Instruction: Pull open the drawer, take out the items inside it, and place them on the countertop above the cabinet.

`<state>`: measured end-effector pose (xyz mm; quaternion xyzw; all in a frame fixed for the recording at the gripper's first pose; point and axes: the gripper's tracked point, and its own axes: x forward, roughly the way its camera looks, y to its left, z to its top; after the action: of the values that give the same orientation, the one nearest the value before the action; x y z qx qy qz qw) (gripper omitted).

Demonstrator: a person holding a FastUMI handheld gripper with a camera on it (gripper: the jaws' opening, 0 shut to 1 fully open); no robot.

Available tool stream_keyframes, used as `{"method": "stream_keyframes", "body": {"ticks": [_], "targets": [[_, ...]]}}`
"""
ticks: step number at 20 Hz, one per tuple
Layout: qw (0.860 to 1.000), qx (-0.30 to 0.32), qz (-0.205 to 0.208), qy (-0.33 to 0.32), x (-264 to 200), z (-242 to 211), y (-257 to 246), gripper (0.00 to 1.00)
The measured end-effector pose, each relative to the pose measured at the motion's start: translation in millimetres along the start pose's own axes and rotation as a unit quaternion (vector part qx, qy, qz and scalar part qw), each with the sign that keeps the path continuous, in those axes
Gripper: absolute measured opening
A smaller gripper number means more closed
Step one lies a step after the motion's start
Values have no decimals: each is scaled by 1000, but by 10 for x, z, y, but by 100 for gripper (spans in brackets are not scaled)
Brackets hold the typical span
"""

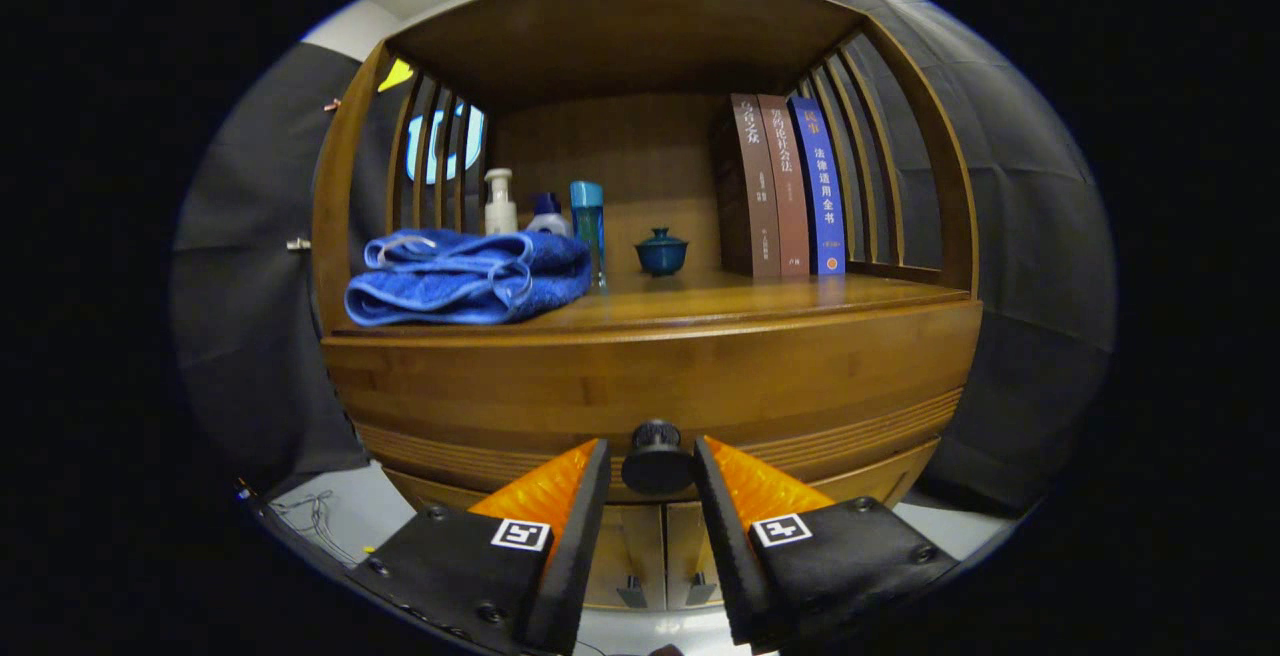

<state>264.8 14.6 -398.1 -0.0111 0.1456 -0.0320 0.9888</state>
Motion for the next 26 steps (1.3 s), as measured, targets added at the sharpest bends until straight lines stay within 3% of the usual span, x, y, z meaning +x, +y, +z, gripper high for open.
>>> {"method": "stream_keyframes", "body": {"ticks": [4, 10, 14, 16, 26], "targets": [[1000, 4, -13, 6, 42, -5, -44, 56], [1000, 6, -4, 18, 276, 15, -40, 60], [1000, 0, 2, 12, 223, -45, -62, 30], [1000, 3, -2, 18, 183, -66, -63, 23], [1000, 10, 6, 10, -844, -184, -117, 23]]}}
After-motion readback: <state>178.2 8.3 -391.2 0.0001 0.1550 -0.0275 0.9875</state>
